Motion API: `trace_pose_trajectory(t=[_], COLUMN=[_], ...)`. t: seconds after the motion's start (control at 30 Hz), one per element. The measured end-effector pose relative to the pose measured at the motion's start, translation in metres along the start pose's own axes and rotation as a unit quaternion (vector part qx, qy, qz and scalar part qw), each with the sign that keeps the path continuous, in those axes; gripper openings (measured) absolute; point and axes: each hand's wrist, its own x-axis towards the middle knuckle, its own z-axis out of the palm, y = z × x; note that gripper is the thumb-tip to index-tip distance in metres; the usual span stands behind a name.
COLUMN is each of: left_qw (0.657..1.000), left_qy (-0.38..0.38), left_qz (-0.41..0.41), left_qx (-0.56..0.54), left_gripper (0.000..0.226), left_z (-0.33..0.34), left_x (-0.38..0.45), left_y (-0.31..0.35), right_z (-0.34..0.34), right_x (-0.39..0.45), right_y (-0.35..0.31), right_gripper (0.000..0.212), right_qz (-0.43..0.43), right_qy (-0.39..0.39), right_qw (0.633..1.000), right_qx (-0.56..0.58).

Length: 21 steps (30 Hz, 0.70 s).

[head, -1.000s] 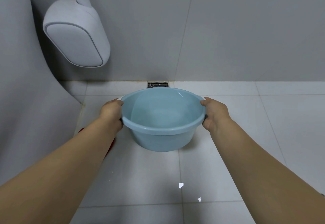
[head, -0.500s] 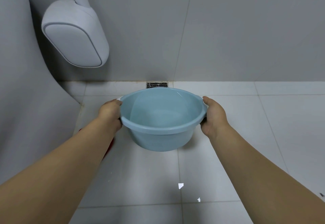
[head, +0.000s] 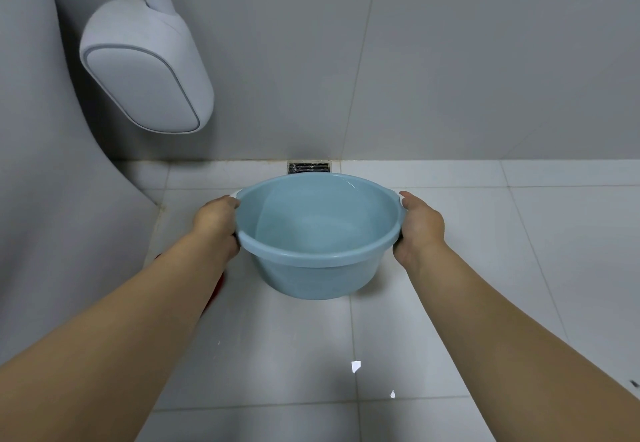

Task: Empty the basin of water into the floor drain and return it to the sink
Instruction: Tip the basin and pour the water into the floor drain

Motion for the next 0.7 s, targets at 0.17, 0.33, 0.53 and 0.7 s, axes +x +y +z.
trace_pose_trajectory(t=[0.17, 0.33, 0.53, 0.7], left_qw=[1.000, 1.000, 1.000, 1.000], left_qy=[0.001, 0.000, 0.001, 0.001], left_qz=[-0.002, -0.007, -0.009, -0.008], left_qx=[-0.001, 0.002, 0.006, 0.004], left_gripper=[0.016, 0.022, 0.029, 0.018], left_z=[0.0005, 0.0010, 0.0007, 0.0012], left_x=[-0.0013, -0.0023, 0.0005, 0.0008], left_y=[0.0005, 0.0017, 0.0021, 0.0032], right_z=[0.0024, 0.0038, 0.0047, 0.0055], right_x=[-0.0001, 0.0010, 0.0037, 0.0060], right_y=[-0.0022, -0.0028, -0.0014, -0.0027], right_gripper=[0.039, 0.039, 0.044, 0.041], right_qz=[0.007, 0.012, 0.013, 0.015], right_qy=[0.010, 0.008, 0.020, 0.018], right_qw=[1.000, 1.000, 1.000, 1.000], right_qx=[0.007, 0.011, 0.005, 0.004])
